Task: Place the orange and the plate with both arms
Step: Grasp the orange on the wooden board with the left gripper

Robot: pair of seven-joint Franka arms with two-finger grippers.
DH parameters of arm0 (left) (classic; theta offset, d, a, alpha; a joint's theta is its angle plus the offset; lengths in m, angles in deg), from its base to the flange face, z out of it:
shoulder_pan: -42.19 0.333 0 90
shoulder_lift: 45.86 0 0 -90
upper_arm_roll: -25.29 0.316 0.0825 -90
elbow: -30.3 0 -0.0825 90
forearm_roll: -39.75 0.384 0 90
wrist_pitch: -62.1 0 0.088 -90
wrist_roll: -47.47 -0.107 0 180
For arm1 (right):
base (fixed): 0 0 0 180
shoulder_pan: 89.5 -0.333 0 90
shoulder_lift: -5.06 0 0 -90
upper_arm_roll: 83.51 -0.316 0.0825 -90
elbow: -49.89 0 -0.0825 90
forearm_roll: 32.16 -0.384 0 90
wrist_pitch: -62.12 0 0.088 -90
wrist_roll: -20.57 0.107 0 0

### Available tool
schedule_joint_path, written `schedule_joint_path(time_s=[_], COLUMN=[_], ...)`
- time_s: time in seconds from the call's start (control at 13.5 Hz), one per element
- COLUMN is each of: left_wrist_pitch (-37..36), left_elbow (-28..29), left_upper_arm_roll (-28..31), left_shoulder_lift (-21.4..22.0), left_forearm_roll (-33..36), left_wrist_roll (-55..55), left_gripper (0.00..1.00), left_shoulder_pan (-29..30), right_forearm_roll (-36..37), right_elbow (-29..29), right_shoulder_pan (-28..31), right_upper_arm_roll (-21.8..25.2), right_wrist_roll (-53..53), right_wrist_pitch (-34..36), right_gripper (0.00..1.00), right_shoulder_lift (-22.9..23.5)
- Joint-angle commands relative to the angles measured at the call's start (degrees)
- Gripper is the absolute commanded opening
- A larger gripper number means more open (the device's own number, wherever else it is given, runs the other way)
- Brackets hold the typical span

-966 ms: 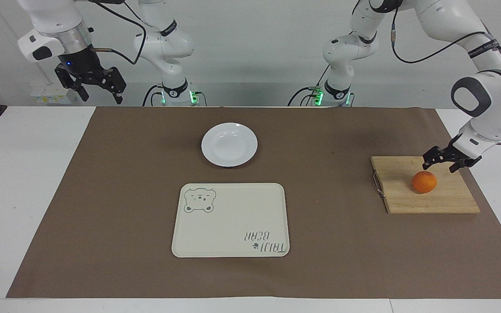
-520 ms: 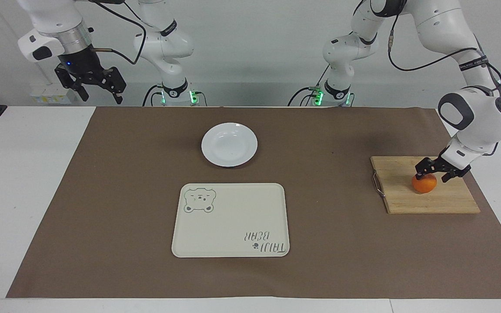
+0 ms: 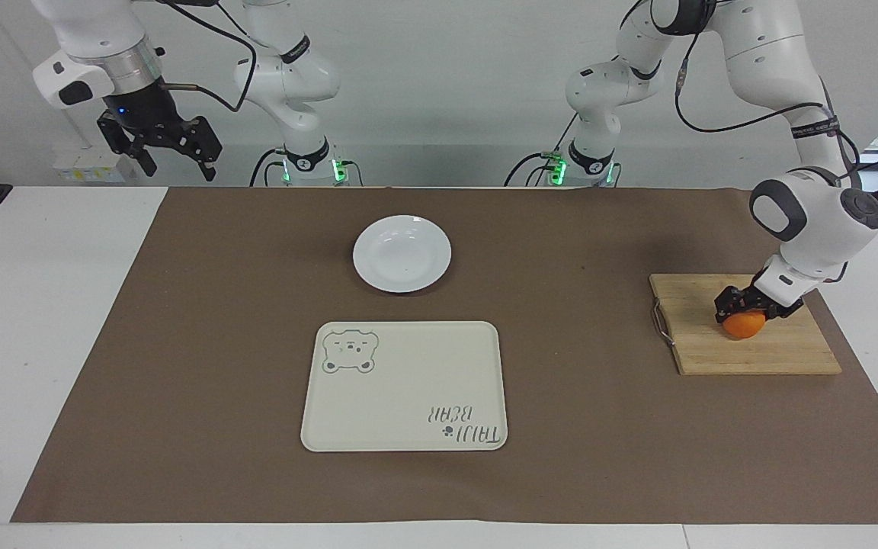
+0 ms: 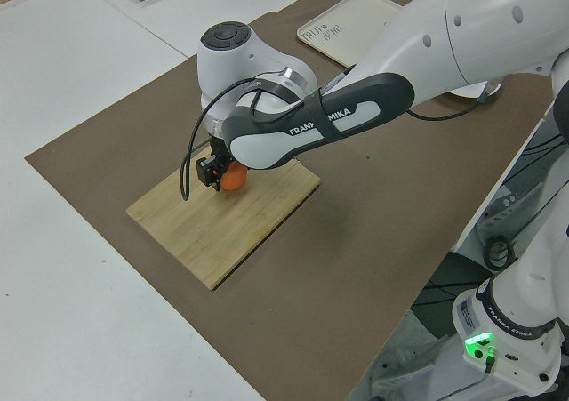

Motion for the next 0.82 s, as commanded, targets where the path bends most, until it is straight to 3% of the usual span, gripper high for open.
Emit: schedule_joint_path(time_s=[0.0,0.37,0.74], left_wrist_pitch=[-3.89,-21.30,-34.48], left_elbow=[-2.61,-13.25,-20.01], left_upper_arm_roll=[-0.42,-0.42,-0.60], left_shoulder_lift=[1.83,5.60,11.23], left_forearm_roll=[0.54,0.62,1.15], left_wrist_roll=[1.28,6.36,14.02], left_gripper=[0.00,0.00,0.00], left_shoulder_pan=[-0.46,-2.30,-6.87], right_forearm_roll=[-0.59,-0.50,-0.50], right_elbow=[-1.81,-1.82,-1.91], right_shoulder_pan=[0.45,0.45,0.53], right_upper_arm_roll=[-0.24,-0.16,-0.16], right_wrist_roll=[0.10,0.10,-0.42], right_wrist_pitch=[0.07,0.07,-0.11], right_gripper=[1.00,1.00,1.00], right_shoulder_lift=[-1.43,-1.43,-1.52])
